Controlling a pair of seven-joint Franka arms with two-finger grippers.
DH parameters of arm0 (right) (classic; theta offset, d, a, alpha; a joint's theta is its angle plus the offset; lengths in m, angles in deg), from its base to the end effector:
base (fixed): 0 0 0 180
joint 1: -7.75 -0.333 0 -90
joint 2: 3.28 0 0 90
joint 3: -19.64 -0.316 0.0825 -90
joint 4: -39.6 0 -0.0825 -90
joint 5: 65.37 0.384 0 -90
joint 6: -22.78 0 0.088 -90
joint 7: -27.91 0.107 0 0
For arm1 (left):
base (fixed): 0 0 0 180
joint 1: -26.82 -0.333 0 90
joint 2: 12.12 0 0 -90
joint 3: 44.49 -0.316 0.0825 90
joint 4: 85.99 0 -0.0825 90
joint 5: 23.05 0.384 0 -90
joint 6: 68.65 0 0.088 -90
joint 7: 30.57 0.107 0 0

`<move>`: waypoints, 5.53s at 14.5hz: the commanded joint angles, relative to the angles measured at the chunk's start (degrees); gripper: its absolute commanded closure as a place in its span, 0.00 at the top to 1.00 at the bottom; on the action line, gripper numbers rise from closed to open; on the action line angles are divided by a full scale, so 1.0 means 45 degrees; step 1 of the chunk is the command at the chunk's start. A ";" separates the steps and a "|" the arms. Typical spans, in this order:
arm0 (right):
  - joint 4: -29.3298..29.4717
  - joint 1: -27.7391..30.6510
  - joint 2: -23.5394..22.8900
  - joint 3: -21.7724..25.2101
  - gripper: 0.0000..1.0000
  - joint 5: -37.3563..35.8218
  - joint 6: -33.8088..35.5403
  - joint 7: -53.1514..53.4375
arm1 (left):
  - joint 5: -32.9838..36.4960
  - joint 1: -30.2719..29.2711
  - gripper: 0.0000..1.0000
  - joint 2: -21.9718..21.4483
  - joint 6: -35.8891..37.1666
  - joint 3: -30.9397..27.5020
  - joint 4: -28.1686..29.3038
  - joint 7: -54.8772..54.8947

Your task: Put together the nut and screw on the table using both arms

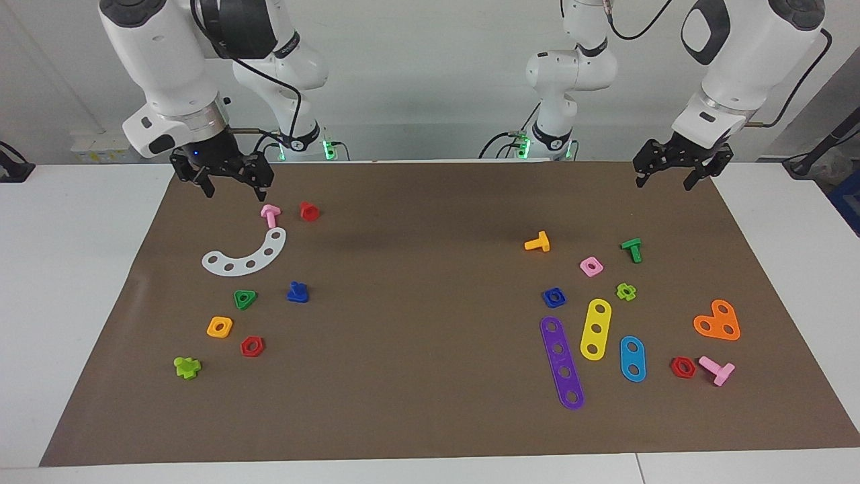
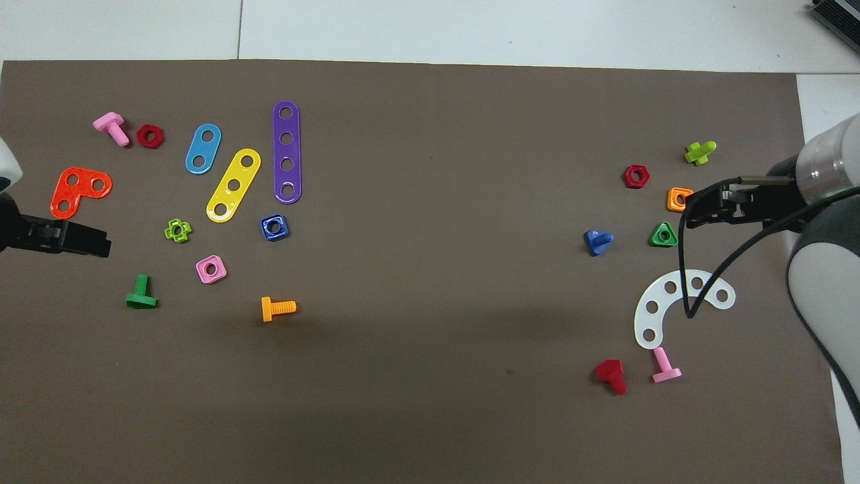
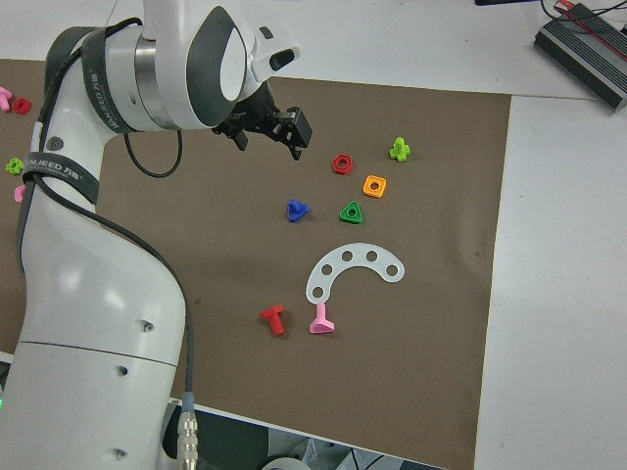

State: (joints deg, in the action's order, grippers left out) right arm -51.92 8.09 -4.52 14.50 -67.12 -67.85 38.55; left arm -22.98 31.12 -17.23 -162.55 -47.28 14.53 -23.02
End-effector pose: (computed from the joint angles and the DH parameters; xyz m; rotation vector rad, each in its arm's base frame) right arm 0.5591 0.0432 0.6009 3.1039 -0.1569 -0.0511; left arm 0.5291 -0.0128 0.5917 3.1270 -0.2483 -0.0412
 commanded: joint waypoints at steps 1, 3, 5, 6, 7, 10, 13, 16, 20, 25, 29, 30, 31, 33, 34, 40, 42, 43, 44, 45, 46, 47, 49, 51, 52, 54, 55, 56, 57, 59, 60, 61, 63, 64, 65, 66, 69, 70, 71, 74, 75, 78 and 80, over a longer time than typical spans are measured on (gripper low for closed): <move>-0.0073 0.0061 0.0100 -0.0048 1.00 0.0331 0.0042 -0.0060 | -0.0152 0.0198 1.00 -0.0212 -0.0364 -0.0122 0.0338 -0.0194; -0.0054 0.0061 0.0081 -0.0048 1.00 0.0350 0.0022 -0.0002 | -0.0152 0.0198 1.00 -0.0212 -0.0403 -0.0122 0.0339 -0.0194; -0.0073 0.0061 0.0100 -0.0048 1.00 0.0350 0.0042 -0.0040 | -0.0171 0.0237 1.00 -0.0212 -0.0481 -0.0103 0.0358 -0.0194; -0.0054 0.0061 0.0100 -0.0028 1.00 0.0350 0.0042 -0.0040 | -0.0171 0.0256 1.00 -0.0251 -0.0636 -0.0083 0.0571 -0.0194; -0.0073 0.0061 0.0081 -0.0028 1.00 0.0350 0.0042 -0.0040 | -0.0171 0.0276 1.00 -0.0270 -0.0889 -0.0064 0.0786 -0.0214; -0.0131 0.0061 0.0100 -0.0048 1.00 0.0350 -0.0016 -0.0060 | -0.0171 0.0666 1.00 -0.0251 -0.1904 0.0014 0.1547 -0.0952; -0.1221 0.0042 0.0449 -0.0048 1.00 0.0389 -0.1283 -0.0079 | -0.0210 0.1193 1.00 -0.0057 -0.2861 0.0015 0.2173 -0.1793; -0.2394 0.0022 0.0607 -0.0048 1.00 0.0390 -0.2493 -0.0079 | -0.0210 0.1857 0.99 0.0605 -0.3974 0.0015 0.2564 -0.2789; -0.3976 0.0022 0.0511 -0.0048 1.00 0.0390 -0.4912 -0.0079 | -0.0230 0.2384 0.96 0.1621 -0.6470 0.0015 0.3363 -0.4428; -0.4877 0.0003 -0.0327 -0.0048 1.00 0.0370 -0.6850 -0.0079 | -0.1304 0.2424 0.90 0.2345 -0.8193 0.0015 0.3620 -0.6283; -0.4976 -0.0249 -0.1537 -0.0048 1.00 0.0370 -0.7748 -0.0430 | -0.1304 0.2951 0.88 0.3322 -0.9969 -0.0005 0.4008 -0.7323; -0.5034 -0.0387 -0.1792 -0.0048 1.00 0.0370 -0.7983 -0.0431 | -0.1304 0.2952 0.88 0.3536 -1.0361 -0.0005 0.4068 -0.7362; -0.5092 -0.0562 -0.2007 -0.0048 1.00 0.0370 -0.8295 -0.0450 | -0.1304 0.2952 0.87 0.3712 -1.0461 -0.0005 0.4069 -0.7382; -0.5229 -0.0603 -0.2223 -0.0048 1.00 0.0370 -0.8727 -0.0450 | -0.1304 0.2991 0.85 0.4044 -1.0715 -0.0024 0.4069 -0.7401; -0.5423 -0.0622 -0.2263 -0.0048 0.99 0.0351 -0.8844 -0.0489 | -0.1304 0.3107 0.84 0.4258 -1.0813 -0.0024 0.4069 -0.7401; -0.6772 -0.0583 -0.2166 -0.0048 0.91 0.0350 -1.0054 -0.1251 | -0.1265 0.3323 0.76 0.4749 -1.1264 -0.0063 0.4323 -0.7382; -0.6967 -0.0603 -0.2166 -0.0048 0.86 0.0350 -1.0425 -0.1270 | -0.1226 0.3323 0.72 0.4749 -1.1302 -0.0083 0.4518 -0.7362; -0.7026 -0.0584 -0.2166 -0.0028 0.85 0.0331 -1.0582 -0.1387 | -0.1226 0.3323 0.71 0.4749 -1.1244 -0.0083 0.4538 -0.7362; -0.7026 -0.0564 -0.2185 -0.0028 0.85 0.0331 -1.0757 -0.1562 | -0.1226 0.3323 0.69 0.4730 -1.1224 -0.0083 0.4538 -0.7362; -0.7046 -0.0545 -0.2205 -0.0028 0.85 0.0331 -1.0952 -0.1622 | -0.1207 0.3323 0.64 0.4729 -1.1185 -0.0083 0.4538 -0.7362; -0.7046 -0.0525 -0.2243 -0.0028 0.85 0.0331 -1.0993 -0.1603 | -0.1207 0.3323 0.59 0.4729 -1.1185 -0.0083 0.4538 -0.7362; -0.7046 -0.0544 -0.2283 -0.0028 0.85 0.0331 -1.1013 -0.1545 | -0.1207 0.3323 0.52 0.4729 -1.1166 -0.0083 0.4538 -0.7362; -0.7046 -0.0525 -0.2302 -0.0048 0.81 0.0331 -1.1052 -0.1544 | -0.1207 0.3381 0.36 0.4729 -1.1165 -0.0083 0.4499 -0.7362; -0.7027 -0.0544 -0.2283 -0.0028 0.63 0.0331 -1.1013 -0.1544 | -0.1071 0.3401 0.22 0.4749 -1.1146 -0.0102 0.4402 -0.7362; -0.7046 -0.0544 -0.2283 -0.0028 0.45 0.0331 -1.0994 -0.1544 | -0.0683 0.3420 0.18 0.4749 -1.1068 -0.0102 0.4285 -0.7343; -0.7026 -0.0544 -0.2283 -0.0028 0.04 0.0331 -1.0954 -0.1505 | -0.0173 0.3401 0.05 0.4768 -1.0505 -0.0083 0.3760 -0.7323; -0.7026 -0.0544 -0.2244 -0.0048 0.00 0.0331 -1.0954 -0.1524 | -0.0152 0.3420 0.01 0.4788 -1.0018 -0.0083 0.3370 -0.7343; -0.7007 -0.0544 -0.2205 -0.0048 0.00 0.0331 -1.0954 -0.1544 | -0.0152 0.3421 0.00 0.4923 -0.9472 -0.0064 0.2786 -0.7323; -0.6949 -0.0583 -0.2127 -0.0048 0.00 0.0331 -1.0954 -0.1486 | -0.0152 0.3421 0.00 0.4944 -0.8925 -0.0044 0.2355 -0.7323; -0.6696 -0.0642 -0.2049 -0.0048 0.00 0.0331 -1.0819 -0.1389 | -0.0152 0.3596 0.00 0.4944 -0.8277 -0.0024 0.1708 -0.7323; -0.6598 -0.0855 -0.2049 -0.0067 0.00 0.0331 -1.0779 -0.1117 | -0.0152 0.3635 0.00 0.4944 -0.8139 -0.0024 0.1570 -0.7343; -0.6577 -0.1321 -0.2068 -0.0048 0.00 0.0331 -1.0779 -0.0650 | -0.0171 0.3713 0.00 0.4944 -0.8080 -0.0005 0.1434 -0.7362; -0.6519 -0.2025 -0.2068 -0.0048 0.00 0.0312 -1.0837 0.0501 | -0.0249 0.3869 0.00 0.4925 -0.7943 -0.0024 0.1296 -0.7362; -0.6422 -0.2454 -0.2107 -0.0048 0.00 0.0292 -1.0837 0.0855 | -0.0269 0.3870 0.00 0.4925 -0.7923 -0.0005 0.1257 -0.7382; -0.6363 -0.2864 -0.2165 -0.0048 0.00 0.0273 -1.0857 0.1303 | -0.0288 0.3928 0.00 0.4925 -0.7923 -0.0005 0.1179 -0.7401; -0.6324 -0.3275 -0.2185 -0.0048 0.00 0.0214 -1.0895 0.1887 | -0.0308 0.4083 0.00 0.4925 -0.7884 -0.0005 0.1140 -0.7401; -0.5856 -0.4486 -0.2458 -0.0028 0.00 0.0136 -1.0837 0.3549 | -0.0347 0.4473 0.00 0.4944 -0.7748 -0.0005 0.0867 -0.7459; -0.5797 -0.4799 -0.2536 -0.0028 0.00 0.0136 -1.0837 0.3979 | -0.0444 0.4572 0.00 0.4964 -0.7767 0.0015 0.0827 -0.7673; -0.5680 -0.4976 -0.2537 -0.0048 0.00 0.0136 -1.0837 0.4312 | -0.0619 0.4844 0.00 0.4964 -0.7864 0.0015 0.0808 -0.7945; -0.5232 -0.5679 -0.2828 -0.0028 0.00 0.0136 -1.0818 0.5074 | -0.1050 0.5625 0.00 0.5119 -0.8059 -0.0005 0.0437 -0.8901; -0.4998 -0.5855 -0.2926 -0.0028 0.00 0.0136 -1.0779 0.5309 | -0.1050 0.5937 0.00 0.5139 -0.8195 -0.0005 0.0436 -0.9331; -0.4566 -0.6557 -0.3395 -0.0028 0.00 0.0097 -1.0505 0.6010 | -0.1108 0.6427 0.00 0.5159 -0.8489 -0.0005 0.0301 -0.9998; -0.4604 -0.6775 -0.3533 -0.0028 0.00 -0.0233 -1.0447 0.6249 | -0.1284 0.6506 0.00 0.5315 -0.8490 0.0015 -0.0050 -1.0174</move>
State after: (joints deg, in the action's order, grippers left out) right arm -74.16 -21.59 -18.70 14.17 -67.01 -115.76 64.87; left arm -27.18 59.52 5.16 -200.45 -46.37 16.83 -68.01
